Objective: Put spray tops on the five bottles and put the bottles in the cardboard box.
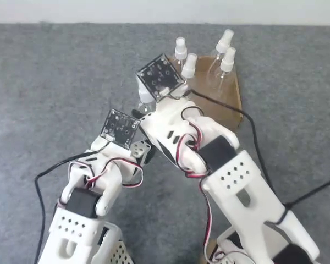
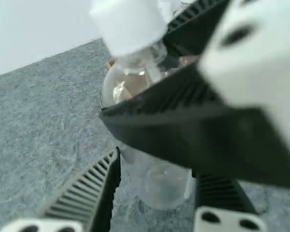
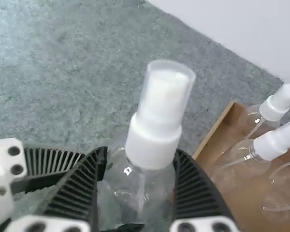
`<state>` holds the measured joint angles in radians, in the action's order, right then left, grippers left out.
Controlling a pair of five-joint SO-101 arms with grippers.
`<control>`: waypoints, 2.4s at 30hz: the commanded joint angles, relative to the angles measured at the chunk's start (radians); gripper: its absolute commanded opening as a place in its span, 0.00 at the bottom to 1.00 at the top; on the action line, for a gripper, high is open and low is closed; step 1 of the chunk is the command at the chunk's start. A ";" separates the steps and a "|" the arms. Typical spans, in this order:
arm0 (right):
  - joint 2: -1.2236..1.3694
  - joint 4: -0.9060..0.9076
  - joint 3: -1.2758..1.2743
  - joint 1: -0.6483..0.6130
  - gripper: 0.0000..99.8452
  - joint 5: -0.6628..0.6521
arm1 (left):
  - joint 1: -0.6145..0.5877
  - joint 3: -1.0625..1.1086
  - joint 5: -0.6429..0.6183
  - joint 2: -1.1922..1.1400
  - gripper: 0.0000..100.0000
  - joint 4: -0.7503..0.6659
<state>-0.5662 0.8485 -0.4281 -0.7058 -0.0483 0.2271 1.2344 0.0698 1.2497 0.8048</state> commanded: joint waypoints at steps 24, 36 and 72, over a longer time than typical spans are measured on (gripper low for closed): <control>0.159 -0.292 -0.064 0.476 0.01 -0.143 | -0.110 0.002 0.003 -0.023 0.12 -0.078; 0.249 -0.486 -0.207 0.473 0.01 -0.141 | -0.110 0.005 0.003 -0.023 0.12 -0.080; 0.366 -0.627 -0.279 0.438 0.09 -0.143 | -0.110 0.005 0.003 -0.023 0.12 -0.074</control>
<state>-0.1949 0.2209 -0.7426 -0.2578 -0.1772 0.1212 1.2497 0.0713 1.2344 0.7572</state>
